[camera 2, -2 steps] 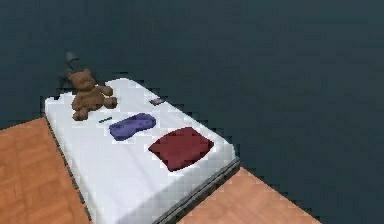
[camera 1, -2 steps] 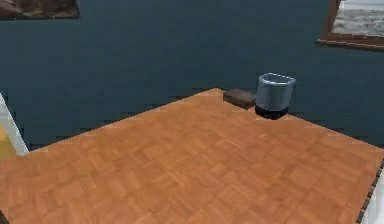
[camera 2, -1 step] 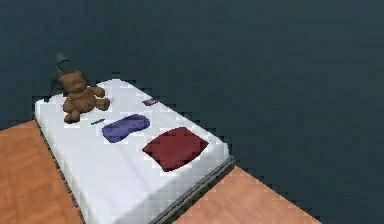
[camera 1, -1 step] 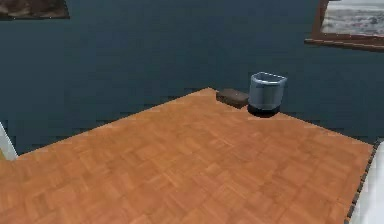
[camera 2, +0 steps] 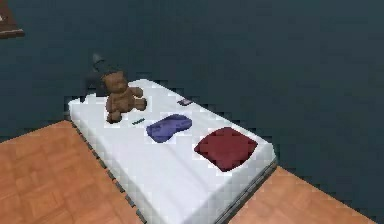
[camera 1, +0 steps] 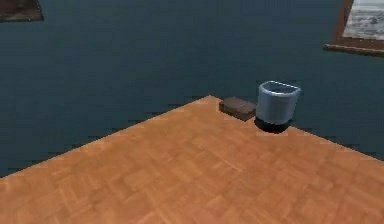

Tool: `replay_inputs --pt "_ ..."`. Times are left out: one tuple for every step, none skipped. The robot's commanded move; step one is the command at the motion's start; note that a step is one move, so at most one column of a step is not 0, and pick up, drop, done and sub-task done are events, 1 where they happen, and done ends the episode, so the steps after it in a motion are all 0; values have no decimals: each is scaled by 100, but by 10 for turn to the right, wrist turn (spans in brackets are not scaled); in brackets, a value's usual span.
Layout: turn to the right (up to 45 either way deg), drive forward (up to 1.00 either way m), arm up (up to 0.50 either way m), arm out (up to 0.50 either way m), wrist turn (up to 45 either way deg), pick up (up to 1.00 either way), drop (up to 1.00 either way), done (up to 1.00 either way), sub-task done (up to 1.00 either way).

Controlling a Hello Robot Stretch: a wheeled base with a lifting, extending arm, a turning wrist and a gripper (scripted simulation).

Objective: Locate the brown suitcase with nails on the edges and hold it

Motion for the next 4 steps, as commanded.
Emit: replay_inputs --pt "-60 0 0 0 0 0 0 0 0" --pt "0 40 0 0 0 0 0 0 0" --pt "390 0 0 0 0 0 0 0 0" --pt "0 100 0 0 0 0 0 0 0"
